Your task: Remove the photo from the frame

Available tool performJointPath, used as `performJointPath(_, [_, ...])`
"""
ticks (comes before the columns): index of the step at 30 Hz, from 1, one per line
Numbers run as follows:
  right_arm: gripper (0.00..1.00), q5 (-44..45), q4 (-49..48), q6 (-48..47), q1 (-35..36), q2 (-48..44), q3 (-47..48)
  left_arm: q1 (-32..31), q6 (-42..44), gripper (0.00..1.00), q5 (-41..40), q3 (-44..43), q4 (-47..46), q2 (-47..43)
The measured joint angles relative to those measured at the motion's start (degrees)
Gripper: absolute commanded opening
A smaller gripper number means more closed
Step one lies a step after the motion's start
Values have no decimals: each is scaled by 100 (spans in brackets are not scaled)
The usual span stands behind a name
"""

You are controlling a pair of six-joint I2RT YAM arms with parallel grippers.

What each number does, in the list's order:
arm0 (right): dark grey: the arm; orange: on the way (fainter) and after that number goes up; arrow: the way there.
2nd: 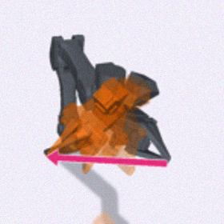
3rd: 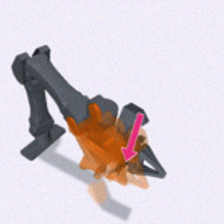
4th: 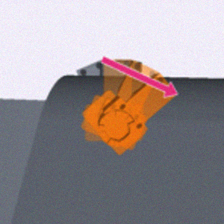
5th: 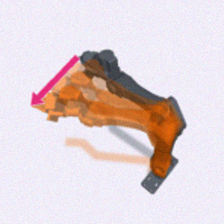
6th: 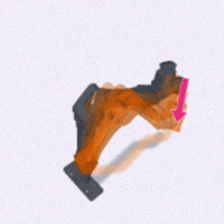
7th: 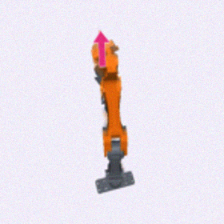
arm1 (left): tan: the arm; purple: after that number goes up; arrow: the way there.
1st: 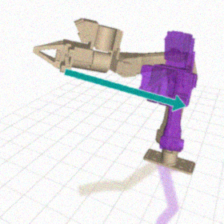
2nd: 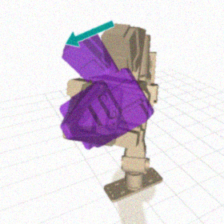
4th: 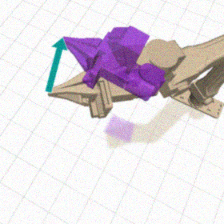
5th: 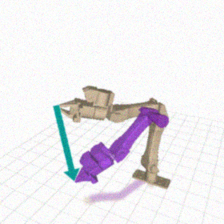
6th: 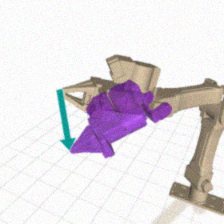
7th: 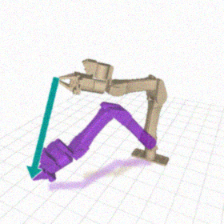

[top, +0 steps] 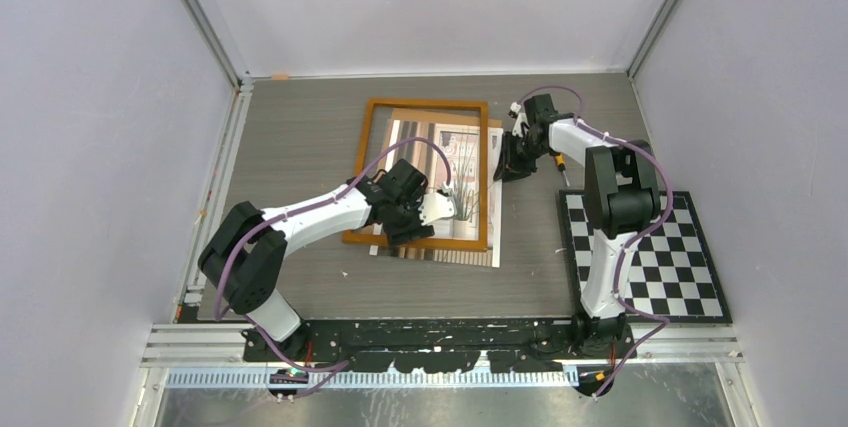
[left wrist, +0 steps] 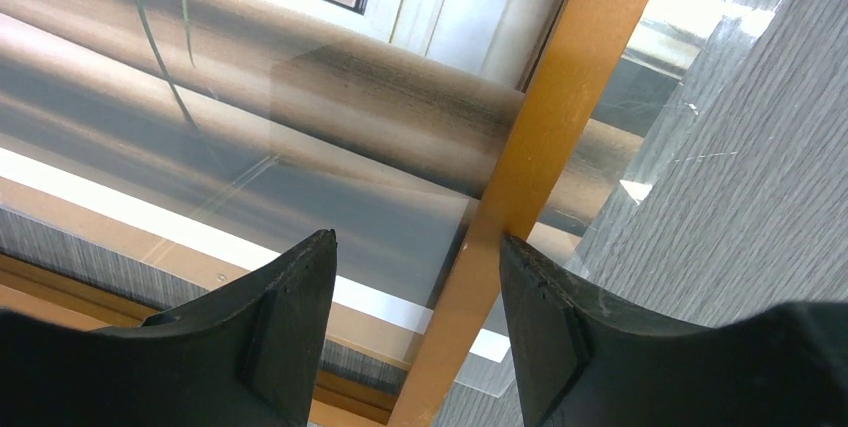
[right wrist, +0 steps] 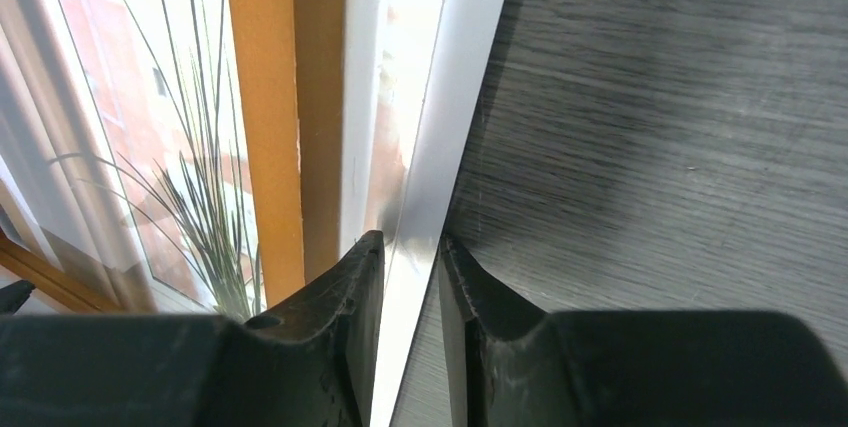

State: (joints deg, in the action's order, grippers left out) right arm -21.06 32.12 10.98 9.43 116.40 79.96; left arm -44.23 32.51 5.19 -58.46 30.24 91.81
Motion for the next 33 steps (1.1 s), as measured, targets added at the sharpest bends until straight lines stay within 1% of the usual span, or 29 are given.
performJointPath(7, [31,-85,59,11,15,57,74,0,-52,63,0,7,-9,0])
performJointPath(11, [24,-289,57,-28,-85,98,81,0,-61,63,0,17,-22,-2])
performJointPath(15, [17,-778,-116,-24,-396,129,-87,0,-66,63,0,33,-39,-11])
performJointPath(22, [17,-1711,-238,-22,-713,245,-291,2,-87,63,0,35,-42,-11])
performJointPath(24, [16,-1856,-234,-20,-719,258,-330,2,-92,63,0,35,-42,-11])
performJointPath(30, [7,-2048,-278,-28,-728,262,-437,11,-107,63,0,35,-44,-11])
performJointPath(33, [5,-2131,-326,-22,-734,262,-501,11,-109,63,0,35,-44,-11])
